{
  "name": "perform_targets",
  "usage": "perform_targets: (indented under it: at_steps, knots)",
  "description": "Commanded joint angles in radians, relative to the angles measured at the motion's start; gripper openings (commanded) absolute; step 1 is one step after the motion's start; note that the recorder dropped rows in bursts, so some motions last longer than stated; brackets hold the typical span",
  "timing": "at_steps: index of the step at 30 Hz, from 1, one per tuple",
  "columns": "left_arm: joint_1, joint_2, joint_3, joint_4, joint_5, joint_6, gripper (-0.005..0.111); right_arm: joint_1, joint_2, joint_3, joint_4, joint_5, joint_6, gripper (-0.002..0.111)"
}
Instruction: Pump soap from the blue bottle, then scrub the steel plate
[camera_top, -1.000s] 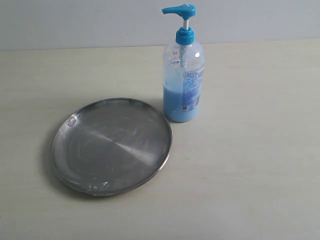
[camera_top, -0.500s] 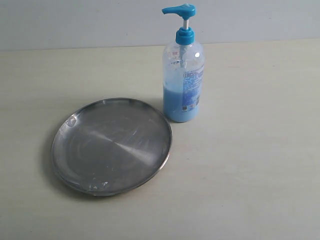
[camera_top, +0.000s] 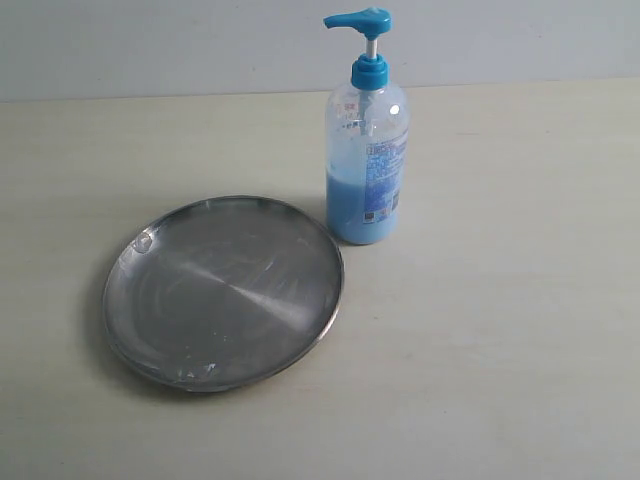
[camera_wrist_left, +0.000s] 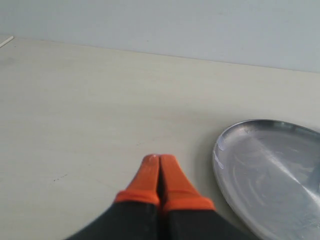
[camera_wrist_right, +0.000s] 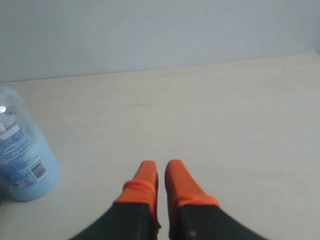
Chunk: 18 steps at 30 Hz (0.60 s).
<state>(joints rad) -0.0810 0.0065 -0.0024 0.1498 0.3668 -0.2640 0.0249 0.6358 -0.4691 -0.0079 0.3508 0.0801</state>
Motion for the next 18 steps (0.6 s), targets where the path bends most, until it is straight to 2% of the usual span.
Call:
perform_targets:
  at_steps: [1,10,18]
  knots:
    - [0.003,-0.006,0.002,0.005,-0.007,0.003,0.0,-0.002,0.102,-0.108,0.001,-0.006,0.0,0.009]
    - [0.003,-0.006,0.002,0.005,-0.007,0.003,0.0,-0.002,0.131,-0.136,0.001,-0.005,0.0,0.009]
    - [0.003,-0.006,0.002,0.005,-0.007,0.003,0.0,-0.002,0.162,-0.136,0.036,-0.091,0.022,0.009]
